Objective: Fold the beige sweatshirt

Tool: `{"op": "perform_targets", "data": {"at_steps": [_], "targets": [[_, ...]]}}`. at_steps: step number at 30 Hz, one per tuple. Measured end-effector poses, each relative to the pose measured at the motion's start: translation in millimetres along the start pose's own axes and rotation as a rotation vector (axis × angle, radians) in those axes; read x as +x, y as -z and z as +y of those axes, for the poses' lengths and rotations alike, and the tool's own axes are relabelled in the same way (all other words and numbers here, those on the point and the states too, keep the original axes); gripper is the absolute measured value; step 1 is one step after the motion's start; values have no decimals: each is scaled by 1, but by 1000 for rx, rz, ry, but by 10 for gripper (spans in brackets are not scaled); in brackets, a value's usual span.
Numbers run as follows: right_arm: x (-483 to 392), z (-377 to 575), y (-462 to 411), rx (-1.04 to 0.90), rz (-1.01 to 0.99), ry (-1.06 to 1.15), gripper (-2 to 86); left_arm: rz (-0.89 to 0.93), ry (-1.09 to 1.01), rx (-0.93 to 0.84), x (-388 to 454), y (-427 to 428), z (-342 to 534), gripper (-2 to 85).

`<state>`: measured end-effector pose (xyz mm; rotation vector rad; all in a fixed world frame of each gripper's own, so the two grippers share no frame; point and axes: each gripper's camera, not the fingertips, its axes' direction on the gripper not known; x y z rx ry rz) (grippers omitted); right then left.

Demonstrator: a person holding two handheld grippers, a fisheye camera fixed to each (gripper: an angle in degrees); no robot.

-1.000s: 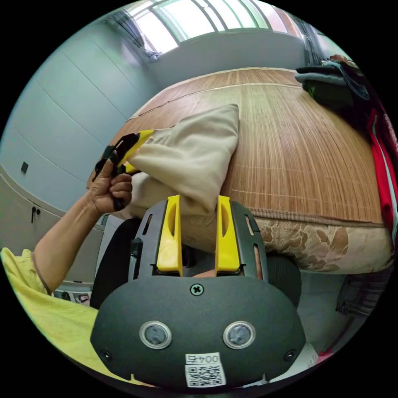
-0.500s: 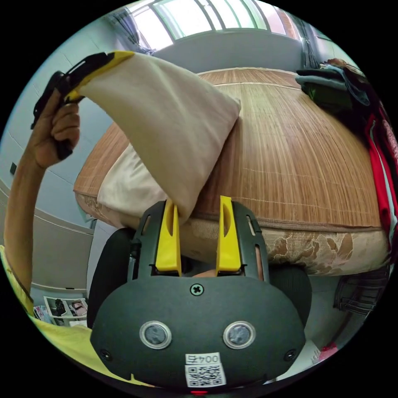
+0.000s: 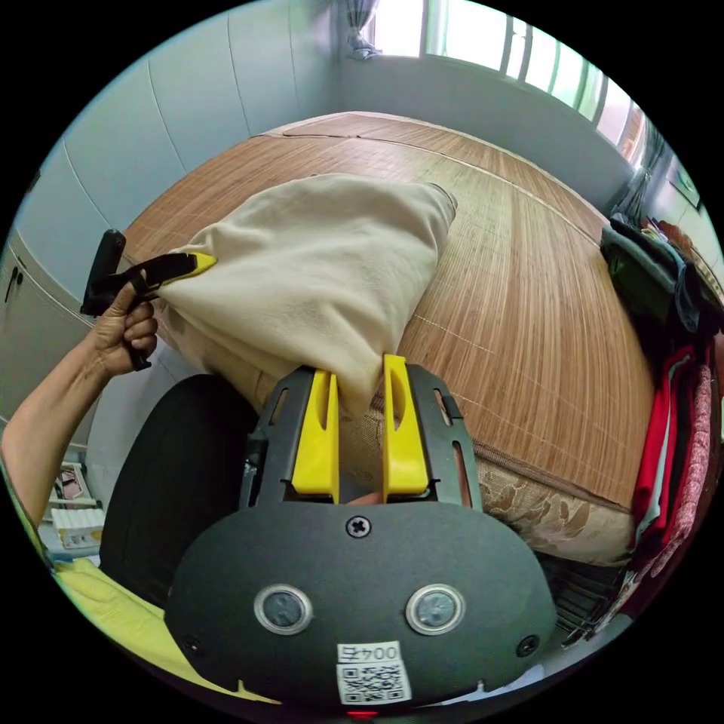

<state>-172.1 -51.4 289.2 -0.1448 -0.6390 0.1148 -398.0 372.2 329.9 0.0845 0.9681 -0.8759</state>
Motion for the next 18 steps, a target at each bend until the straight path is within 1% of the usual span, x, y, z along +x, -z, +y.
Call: {"op": "perform_targets", "data": {"at_steps": [3,5,9,15,18], "targets": [[0,0,-3,1,13,12,88,-10,27,-34,1,-7,-7,45],[-2,-3,-3,-27,57,71,68,-30,46,-71,5,-13,-12,45],[12,0,3,-50,61,98,56,-27,56,-107,17,-24,-10,45],[83,44,20,-83,61,-30,51,29,-3,-219,70,-92,8,47],[117,68,22,-80,3,-117,59,48,9,-234,94,-121,12,46]]}}
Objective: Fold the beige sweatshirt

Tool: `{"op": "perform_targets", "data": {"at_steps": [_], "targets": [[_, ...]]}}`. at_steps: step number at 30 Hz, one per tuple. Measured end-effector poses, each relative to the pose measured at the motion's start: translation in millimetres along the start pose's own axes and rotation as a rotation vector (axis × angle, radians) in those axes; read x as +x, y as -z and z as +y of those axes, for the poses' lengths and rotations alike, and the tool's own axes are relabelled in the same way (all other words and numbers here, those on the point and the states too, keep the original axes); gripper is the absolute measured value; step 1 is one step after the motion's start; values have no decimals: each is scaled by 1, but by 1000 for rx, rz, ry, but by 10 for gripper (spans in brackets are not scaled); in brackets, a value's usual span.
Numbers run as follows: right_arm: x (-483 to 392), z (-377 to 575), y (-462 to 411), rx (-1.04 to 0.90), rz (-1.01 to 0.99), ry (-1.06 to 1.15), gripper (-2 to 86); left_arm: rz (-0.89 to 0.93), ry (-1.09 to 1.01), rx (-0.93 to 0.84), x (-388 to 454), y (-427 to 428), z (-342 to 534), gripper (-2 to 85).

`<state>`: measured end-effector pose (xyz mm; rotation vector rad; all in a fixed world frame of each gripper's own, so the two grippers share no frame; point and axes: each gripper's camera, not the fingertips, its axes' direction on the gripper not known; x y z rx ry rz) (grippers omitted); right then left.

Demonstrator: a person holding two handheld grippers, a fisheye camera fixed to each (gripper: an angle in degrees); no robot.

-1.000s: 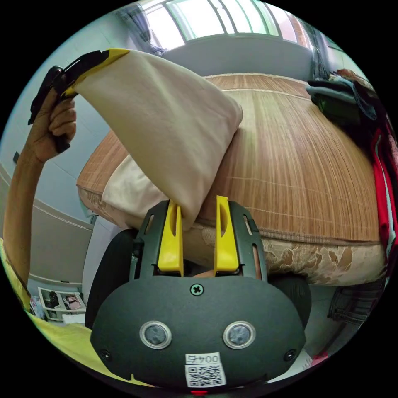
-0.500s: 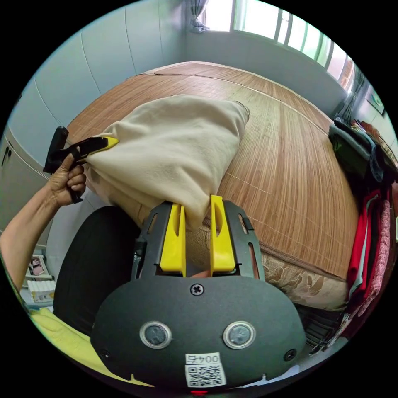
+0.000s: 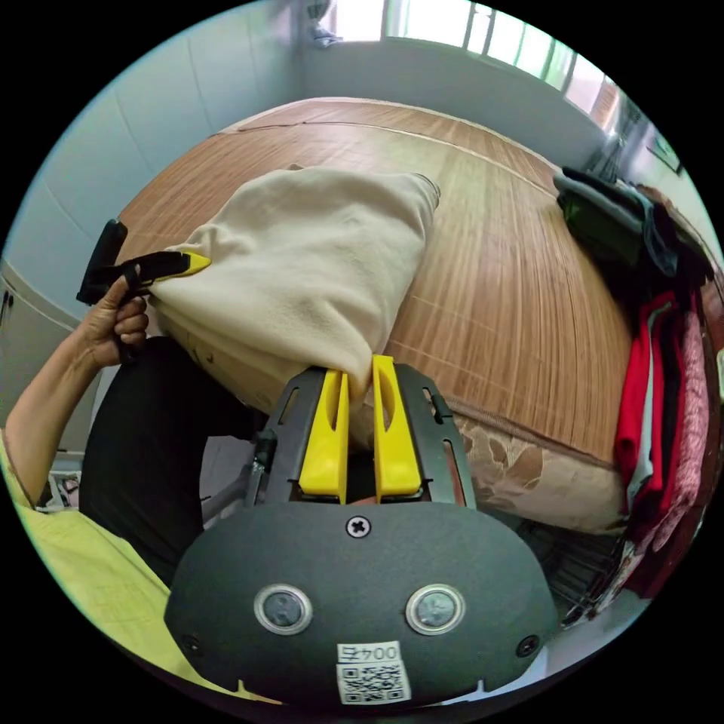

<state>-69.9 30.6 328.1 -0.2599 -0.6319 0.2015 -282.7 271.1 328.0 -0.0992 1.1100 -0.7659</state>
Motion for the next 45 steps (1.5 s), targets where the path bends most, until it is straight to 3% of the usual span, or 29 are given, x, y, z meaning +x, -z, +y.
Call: {"op": "perform_targets", "data": {"at_steps": [3,10,13,16,24,30,38,41,45], "targets": [[13,5,0,-11,-15,-37,63,-39,-13,-24,22,-12,-5,44],[-8,12,10,54,11,-13,77,-245,-314,109,129,45,-5,39],[-17,14,3,58,54,-2,87,-233,-118,52,70,25,16,37],[-19,19,5,78,74,18,97,-6,10,183,29,18,48,35],[5,51,19,128,-22,-74,110,-18,7,152,74,1,52,34],[19,59,67,282,-99,-122,76,-345,-142,130,167,-27,65,33],[-13,-110,75,132,-374,22,104,-984,-553,132,316,-123,118,33],[-57,-178,57,13,-298,130,120,-1102,-654,139,346,-151,135,33],[-117,-237,27,-146,-153,270,153,-1108,-685,142,367,-164,143,33]]}}
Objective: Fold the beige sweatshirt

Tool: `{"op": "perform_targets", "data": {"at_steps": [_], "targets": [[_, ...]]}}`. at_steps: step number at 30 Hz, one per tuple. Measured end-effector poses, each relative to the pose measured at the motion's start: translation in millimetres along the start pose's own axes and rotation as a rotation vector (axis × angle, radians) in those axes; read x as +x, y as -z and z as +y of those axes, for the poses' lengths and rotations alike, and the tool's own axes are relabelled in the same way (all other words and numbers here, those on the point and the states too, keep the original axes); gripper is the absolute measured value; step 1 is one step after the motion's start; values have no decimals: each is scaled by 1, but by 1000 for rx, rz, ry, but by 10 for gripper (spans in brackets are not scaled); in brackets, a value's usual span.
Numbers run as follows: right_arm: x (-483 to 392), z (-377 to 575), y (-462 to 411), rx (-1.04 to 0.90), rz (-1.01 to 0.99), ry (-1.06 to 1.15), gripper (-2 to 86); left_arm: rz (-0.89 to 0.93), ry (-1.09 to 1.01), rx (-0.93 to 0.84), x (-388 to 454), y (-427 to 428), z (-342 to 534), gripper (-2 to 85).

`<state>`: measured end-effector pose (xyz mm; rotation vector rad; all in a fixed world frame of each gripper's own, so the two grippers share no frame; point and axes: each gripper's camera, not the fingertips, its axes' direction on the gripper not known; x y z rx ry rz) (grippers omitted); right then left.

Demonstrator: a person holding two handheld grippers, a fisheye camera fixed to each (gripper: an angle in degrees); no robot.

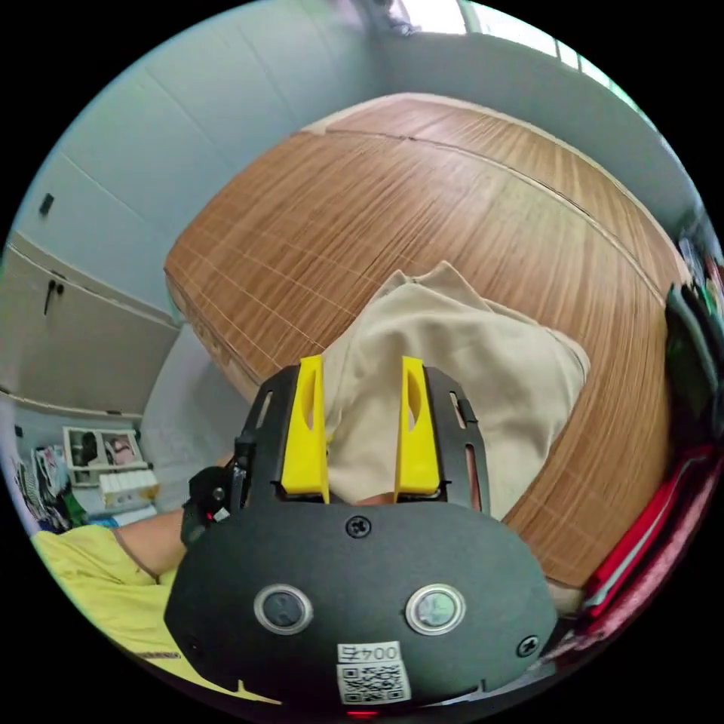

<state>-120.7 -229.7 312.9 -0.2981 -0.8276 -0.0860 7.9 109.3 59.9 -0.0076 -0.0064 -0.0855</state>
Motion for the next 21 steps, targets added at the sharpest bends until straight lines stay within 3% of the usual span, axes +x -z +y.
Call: {"op": "perform_targets", "data": {"at_steps": [4,7,11,17,21], "targets": [[-41,-48,-42,-201,244,134,182,-14,-17,13,20,16,-10,33],[-35,-52,-49,-209,362,138,135,-27,-36,21,34,27,-16,32],[39,-7,-17,-70,62,-133,84,-26,-64,32,52,39,-25,30],[70,16,-1,30,-88,-234,91,-71,-154,41,84,54,-38,29],[45,-8,20,81,-28,-208,133,-87,-183,43,97,61,-45,30]]}}
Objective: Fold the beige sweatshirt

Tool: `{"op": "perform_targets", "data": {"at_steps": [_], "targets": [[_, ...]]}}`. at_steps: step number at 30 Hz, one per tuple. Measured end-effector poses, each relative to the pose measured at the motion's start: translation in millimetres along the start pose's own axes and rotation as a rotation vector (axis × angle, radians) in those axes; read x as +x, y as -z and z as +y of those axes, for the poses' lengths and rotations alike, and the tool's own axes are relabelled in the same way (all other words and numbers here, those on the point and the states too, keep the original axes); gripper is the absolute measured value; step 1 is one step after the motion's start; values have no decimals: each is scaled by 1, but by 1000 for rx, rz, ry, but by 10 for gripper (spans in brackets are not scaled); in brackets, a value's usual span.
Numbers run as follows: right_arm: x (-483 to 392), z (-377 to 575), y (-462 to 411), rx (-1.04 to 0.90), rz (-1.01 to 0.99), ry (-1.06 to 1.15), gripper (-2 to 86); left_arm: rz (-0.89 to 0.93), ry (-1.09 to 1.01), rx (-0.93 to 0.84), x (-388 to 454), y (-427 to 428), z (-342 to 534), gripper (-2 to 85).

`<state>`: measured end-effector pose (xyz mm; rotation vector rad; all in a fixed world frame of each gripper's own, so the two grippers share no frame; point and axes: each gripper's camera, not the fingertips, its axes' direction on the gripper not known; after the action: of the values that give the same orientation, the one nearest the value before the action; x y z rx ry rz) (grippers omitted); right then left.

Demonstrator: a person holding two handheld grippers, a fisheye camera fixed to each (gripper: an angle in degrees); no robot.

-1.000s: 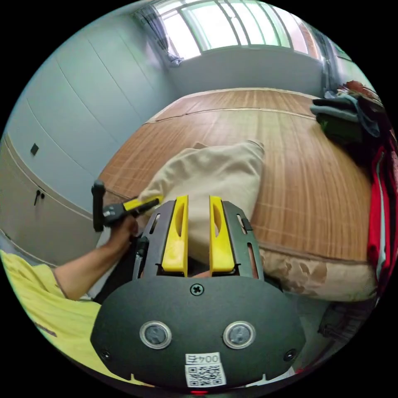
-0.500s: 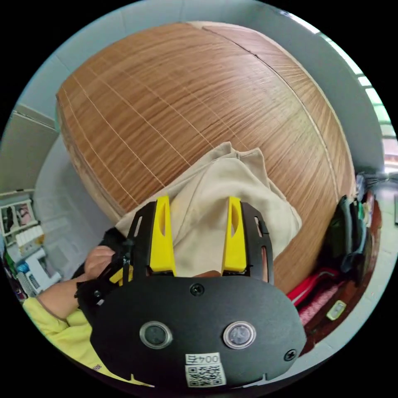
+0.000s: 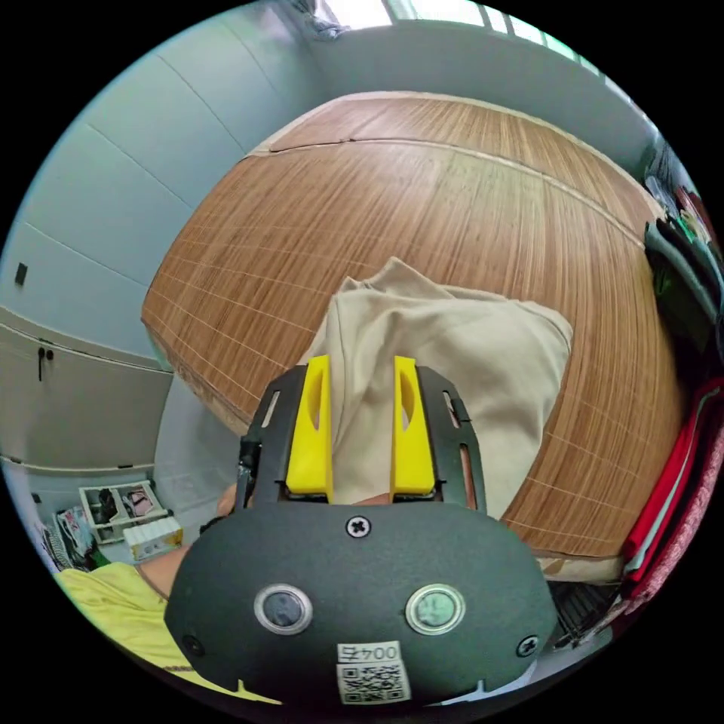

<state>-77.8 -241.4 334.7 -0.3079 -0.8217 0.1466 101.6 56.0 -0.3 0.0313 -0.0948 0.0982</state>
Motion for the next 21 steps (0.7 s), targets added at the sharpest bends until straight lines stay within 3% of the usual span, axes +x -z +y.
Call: {"op": "perform_targets", "data": {"at_steps": [5,9,11,15,17,21], "targets": [[-82,-17,-53,-224,358,280,207,-4,-8,1,6,9,-10,32],[-90,-15,-77,-317,532,388,166,-8,-11,3,9,14,-14,33],[-63,-10,-39,-208,395,308,80,-6,-2,9,9,17,-17,32],[28,45,25,69,36,-22,54,-4,3,61,9,27,-19,28],[101,104,16,217,-274,-294,50,0,-20,62,13,28,-22,22],[163,164,-37,307,-732,-655,49,34,3,50,7,25,-24,12]]}}
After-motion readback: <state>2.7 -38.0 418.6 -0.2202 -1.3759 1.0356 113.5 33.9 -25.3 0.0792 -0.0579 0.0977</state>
